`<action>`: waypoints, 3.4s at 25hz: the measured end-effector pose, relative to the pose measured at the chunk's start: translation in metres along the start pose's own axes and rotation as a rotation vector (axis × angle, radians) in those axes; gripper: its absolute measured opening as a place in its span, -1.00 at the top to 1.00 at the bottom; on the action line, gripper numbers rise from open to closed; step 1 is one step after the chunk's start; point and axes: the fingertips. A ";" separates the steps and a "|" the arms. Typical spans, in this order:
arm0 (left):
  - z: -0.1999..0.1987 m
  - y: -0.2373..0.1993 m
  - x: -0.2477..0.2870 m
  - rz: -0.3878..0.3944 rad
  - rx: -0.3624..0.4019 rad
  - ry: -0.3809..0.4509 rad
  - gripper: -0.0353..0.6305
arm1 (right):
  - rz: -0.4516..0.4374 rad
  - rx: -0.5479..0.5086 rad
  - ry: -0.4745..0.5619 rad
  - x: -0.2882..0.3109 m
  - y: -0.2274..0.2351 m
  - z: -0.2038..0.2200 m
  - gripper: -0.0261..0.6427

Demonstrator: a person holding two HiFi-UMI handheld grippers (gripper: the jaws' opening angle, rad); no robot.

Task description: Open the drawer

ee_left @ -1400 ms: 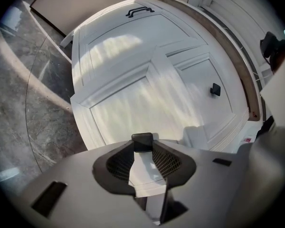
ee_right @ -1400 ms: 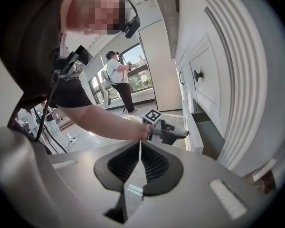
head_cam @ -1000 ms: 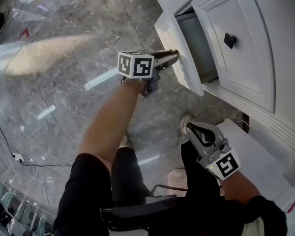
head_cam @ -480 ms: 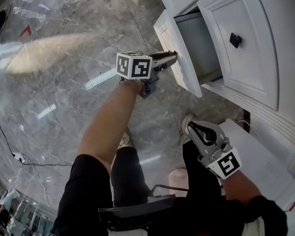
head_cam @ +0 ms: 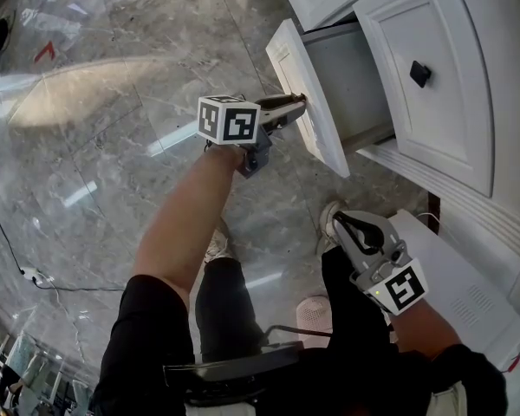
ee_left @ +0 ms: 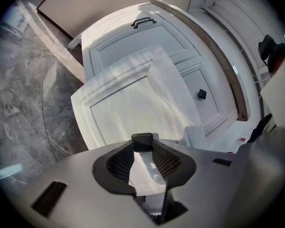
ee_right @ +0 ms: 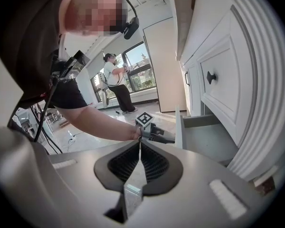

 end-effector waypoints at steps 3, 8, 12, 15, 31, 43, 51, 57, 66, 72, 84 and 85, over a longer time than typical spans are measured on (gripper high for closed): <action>-0.001 -0.002 -0.007 -0.007 0.008 0.008 0.53 | 0.002 -0.011 0.002 0.001 0.003 -0.003 0.92; 0.002 -0.003 -0.016 -0.007 0.005 0.008 0.53 | -0.005 -0.016 0.001 0.004 0.000 -0.004 0.92; 0.003 -0.004 -0.022 -0.014 0.005 0.011 0.53 | -0.008 -0.018 -0.001 0.006 -0.002 -0.002 0.92; 0.005 -0.005 -0.028 -0.017 0.005 0.009 0.53 | -0.010 -0.021 -0.001 0.006 -0.003 -0.003 0.92; 0.009 -0.008 -0.050 -0.027 0.009 0.000 0.53 | -0.016 -0.036 -0.002 0.007 -0.013 -0.003 0.92; 0.012 -0.009 -0.066 -0.028 0.007 0.005 0.53 | -0.021 -0.041 -0.006 0.011 -0.020 -0.003 0.92; 0.013 -0.010 -0.074 -0.022 0.006 0.007 0.53 | -0.028 -0.049 -0.010 0.014 -0.024 -0.002 0.92; 0.014 -0.012 -0.082 -0.021 0.004 0.004 0.53 | -0.030 -0.046 -0.010 0.016 -0.023 -0.004 0.92; 0.014 -0.012 -0.082 -0.011 0.008 0.007 0.53 | -0.031 -0.042 -0.012 0.016 -0.021 -0.001 0.92; 0.014 -0.012 -0.082 -0.008 0.016 -0.001 0.53 | -0.028 -0.041 -0.007 0.014 -0.016 -0.003 0.92; 0.015 -0.015 -0.085 -0.044 0.032 0.016 0.53 | -0.051 -0.041 -0.012 0.010 -0.016 0.004 0.92; 0.016 -0.015 -0.088 -0.052 0.031 0.021 0.51 | -0.056 -0.043 -0.013 0.010 -0.017 0.004 0.92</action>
Point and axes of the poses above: the fingertips, and each gripper's own axes: x forward along the fingers, y to its right, z out of its underside, and after that the axes turned 3 degrees about y, right-handed
